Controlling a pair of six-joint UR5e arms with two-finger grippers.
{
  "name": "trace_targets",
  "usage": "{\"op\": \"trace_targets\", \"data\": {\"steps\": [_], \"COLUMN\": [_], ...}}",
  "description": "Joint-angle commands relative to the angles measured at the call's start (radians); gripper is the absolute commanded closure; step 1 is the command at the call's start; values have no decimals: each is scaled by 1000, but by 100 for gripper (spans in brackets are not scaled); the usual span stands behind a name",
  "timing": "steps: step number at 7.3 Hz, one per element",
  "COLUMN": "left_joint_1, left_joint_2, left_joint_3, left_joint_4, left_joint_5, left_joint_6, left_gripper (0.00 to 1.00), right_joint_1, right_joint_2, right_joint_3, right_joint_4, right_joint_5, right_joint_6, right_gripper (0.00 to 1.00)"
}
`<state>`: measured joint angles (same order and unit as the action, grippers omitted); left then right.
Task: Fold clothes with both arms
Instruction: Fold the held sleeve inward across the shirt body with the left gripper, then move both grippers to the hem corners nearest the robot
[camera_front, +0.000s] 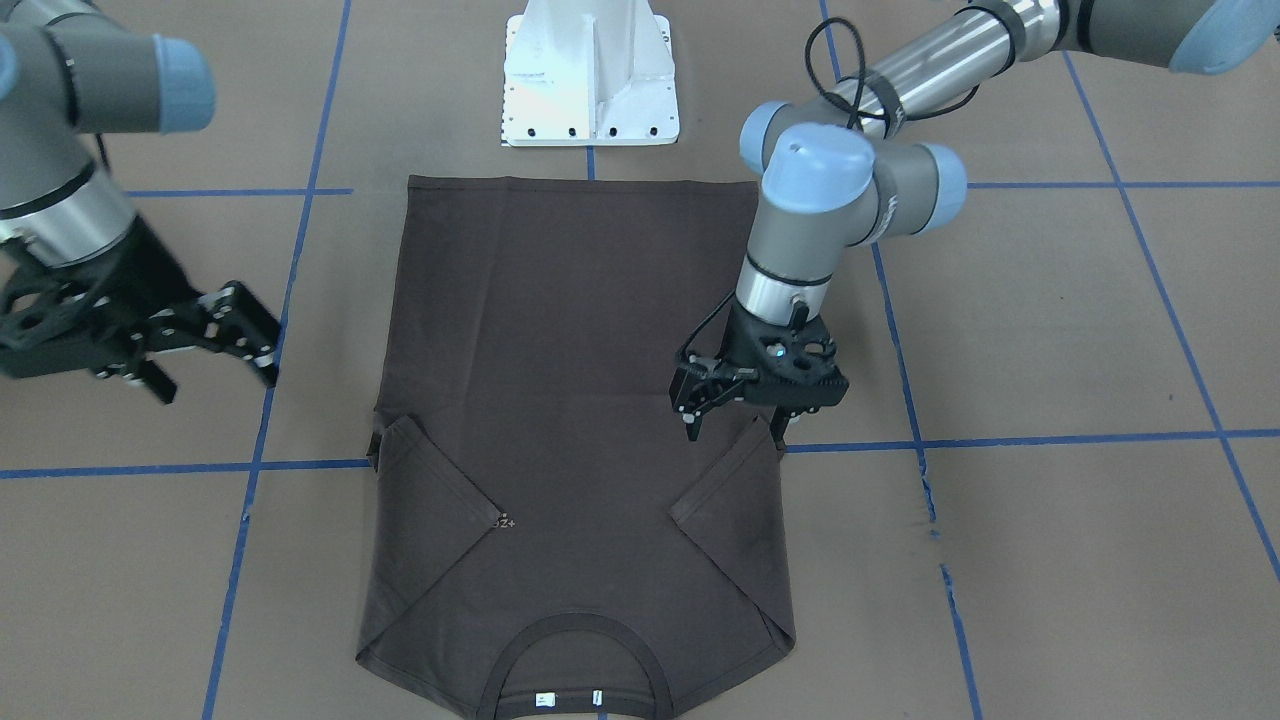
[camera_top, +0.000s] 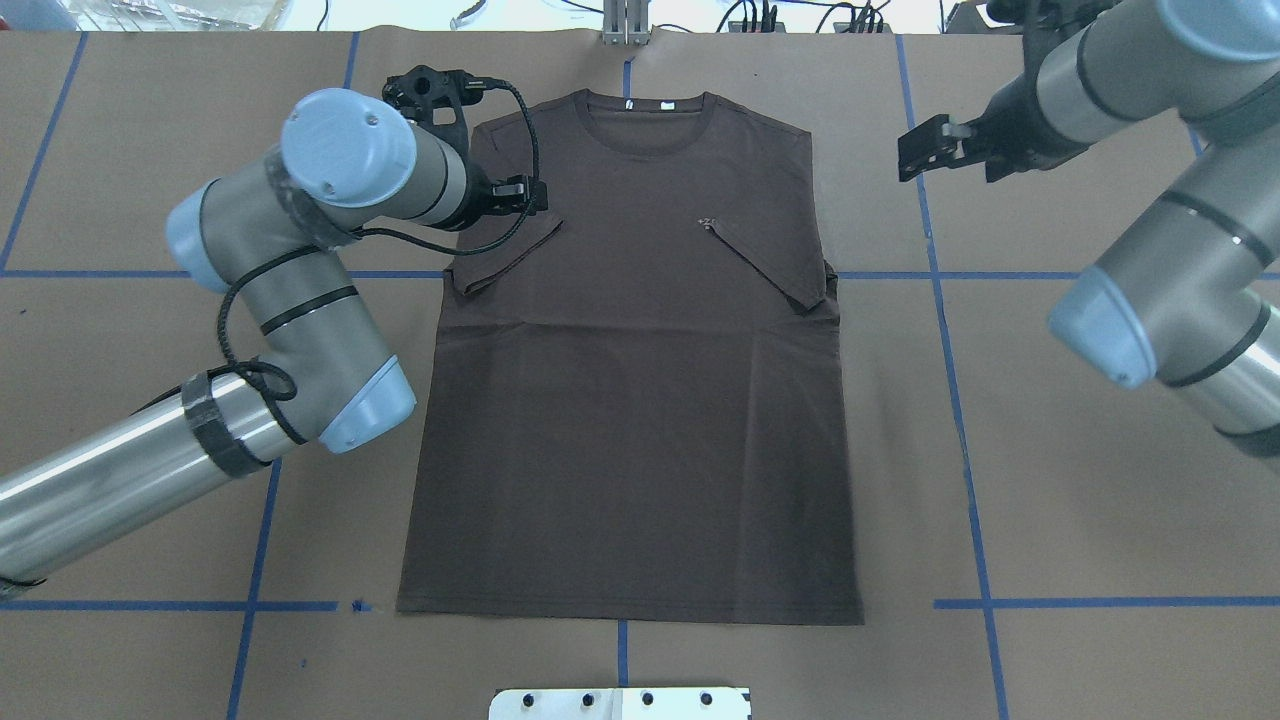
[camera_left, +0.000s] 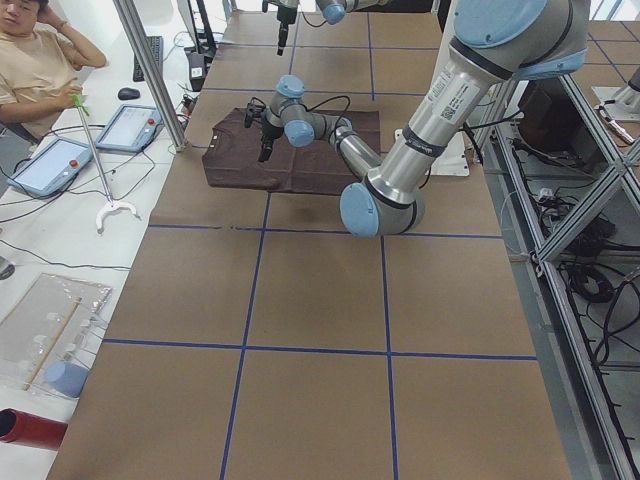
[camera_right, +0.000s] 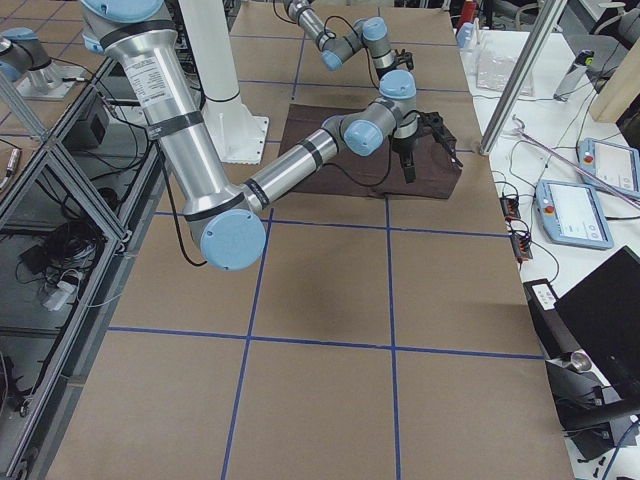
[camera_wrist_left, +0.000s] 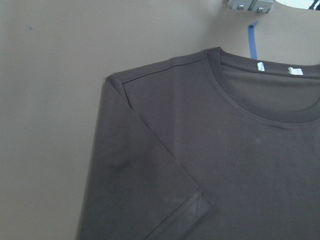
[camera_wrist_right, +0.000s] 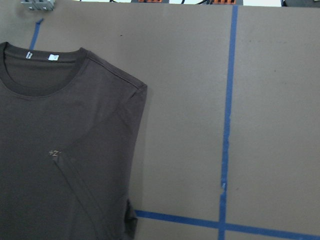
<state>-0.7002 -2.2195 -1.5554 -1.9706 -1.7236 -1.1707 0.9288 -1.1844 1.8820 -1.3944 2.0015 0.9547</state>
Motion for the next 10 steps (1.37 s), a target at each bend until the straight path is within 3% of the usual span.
{"op": "trace_targets", "data": {"steps": [1,3,4,5,6,7,9,10], "left_joint_1": [15,118,198,284,360,414,507,531], "left_joint_2": [116,251,303,345,386,427,487,504], "left_joint_3": [-209,-361,-408,-429,-440,-449,-451,-451], "left_joint_4": [-10,-13,-11,-11,-11,-11,-11,-10], "left_joint_5": [-116,-97,-37,40,86,129,172,174], "left_joint_6": [-1,-56,-154,-176,-251,-280,-401,-420], "left_gripper": [0,0,0,0,0,0,36,40], "right_joint_1": [-219,-476,-613,-713,-779,-818,-827,-829], "right_joint_2": [-59,-195,-255,-305,-422,-481,-486,-485], "right_joint_3": [170,303,336,339,341,344,344,344], "right_joint_4": [0,0,2,77,251,297,295,295], "right_joint_5": [-188,-413,-544,-644,-691,-739,-742,-744], "right_joint_6": [256,440,555,667,682,690,716,716], "right_gripper": [0,0,0,2,3,3,5,5]}}
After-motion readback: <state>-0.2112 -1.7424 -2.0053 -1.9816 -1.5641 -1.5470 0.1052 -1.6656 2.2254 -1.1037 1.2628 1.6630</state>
